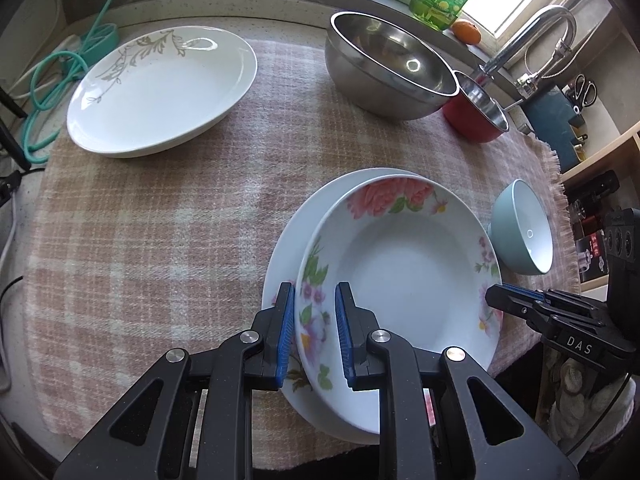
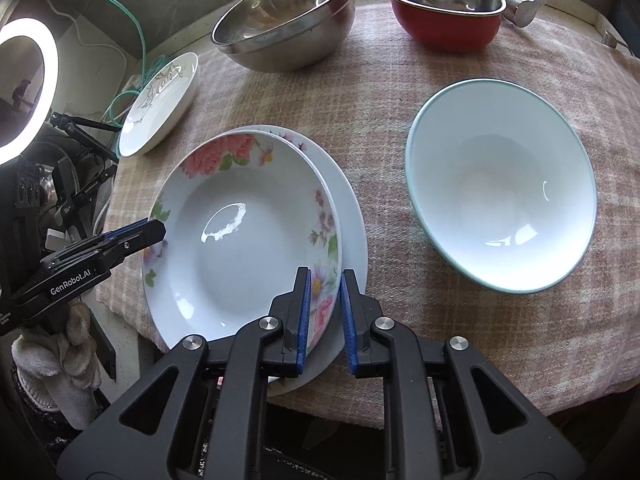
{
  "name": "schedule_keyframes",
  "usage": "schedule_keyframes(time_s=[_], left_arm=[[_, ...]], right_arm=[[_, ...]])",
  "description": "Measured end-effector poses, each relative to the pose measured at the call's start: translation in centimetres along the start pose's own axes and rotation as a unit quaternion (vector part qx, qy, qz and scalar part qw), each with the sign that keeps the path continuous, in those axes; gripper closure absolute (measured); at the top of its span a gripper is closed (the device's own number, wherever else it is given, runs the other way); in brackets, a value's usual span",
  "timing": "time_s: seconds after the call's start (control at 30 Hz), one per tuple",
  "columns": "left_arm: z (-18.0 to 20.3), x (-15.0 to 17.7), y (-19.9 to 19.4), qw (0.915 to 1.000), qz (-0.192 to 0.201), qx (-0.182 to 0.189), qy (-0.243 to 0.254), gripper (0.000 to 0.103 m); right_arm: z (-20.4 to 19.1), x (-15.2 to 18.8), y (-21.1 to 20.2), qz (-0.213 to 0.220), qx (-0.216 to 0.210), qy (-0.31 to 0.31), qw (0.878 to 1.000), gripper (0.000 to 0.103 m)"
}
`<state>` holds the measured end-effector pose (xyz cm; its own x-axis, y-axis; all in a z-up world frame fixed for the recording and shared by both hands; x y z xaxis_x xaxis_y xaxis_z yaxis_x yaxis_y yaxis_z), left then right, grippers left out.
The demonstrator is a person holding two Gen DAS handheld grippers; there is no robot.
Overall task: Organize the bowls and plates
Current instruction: 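Lower the rose-pattern plate onto the pink-flower plate and open the right gripper, then move the right gripper to the white leaf-pattern plate and grasp its rim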
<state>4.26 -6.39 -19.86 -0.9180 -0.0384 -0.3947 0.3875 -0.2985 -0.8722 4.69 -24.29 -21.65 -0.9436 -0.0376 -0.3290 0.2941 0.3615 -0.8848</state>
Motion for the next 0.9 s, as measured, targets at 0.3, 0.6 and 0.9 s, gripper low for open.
schedule_keyframes(time_s=[0.3, 0.6, 0.9], left_arm=[[-1.8, -1.1, -1.9, 0.9996, 0.025, 0.002, -0.012, 0.085], [-7.3, -4.0, -4.0, 0.9969, 0.065, -0.023, -0.038, 0.085], [-13.7, -8.8, -4.4, 0.9915, 0.101, -0.065, -0.05, 0.083]], right_arm=[[-1.2, -1.8, -2.2, 0.045, 0.011, -0.014, 0.999, 0.079], [-4.9, -4.9, -2.3, 0.075, -0.018, -0.02, 0.997, 0.077], [-10.1, -8.6, -0.1, 0.082, -0.06, -0.015, 0.995, 0.077]])
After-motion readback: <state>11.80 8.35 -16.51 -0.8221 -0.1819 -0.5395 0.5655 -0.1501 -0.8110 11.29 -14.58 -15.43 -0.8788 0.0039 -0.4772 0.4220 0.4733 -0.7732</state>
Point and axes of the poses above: each gripper's, at about its wrist camera, not at the fingertips, and y roughly the way its jaws point, z to its right, x to its underside, the point moved 5 cm from there along y, roughly the way its jaws point, and after that the axes turned 5 degrees about z, right-handed, at the moved point
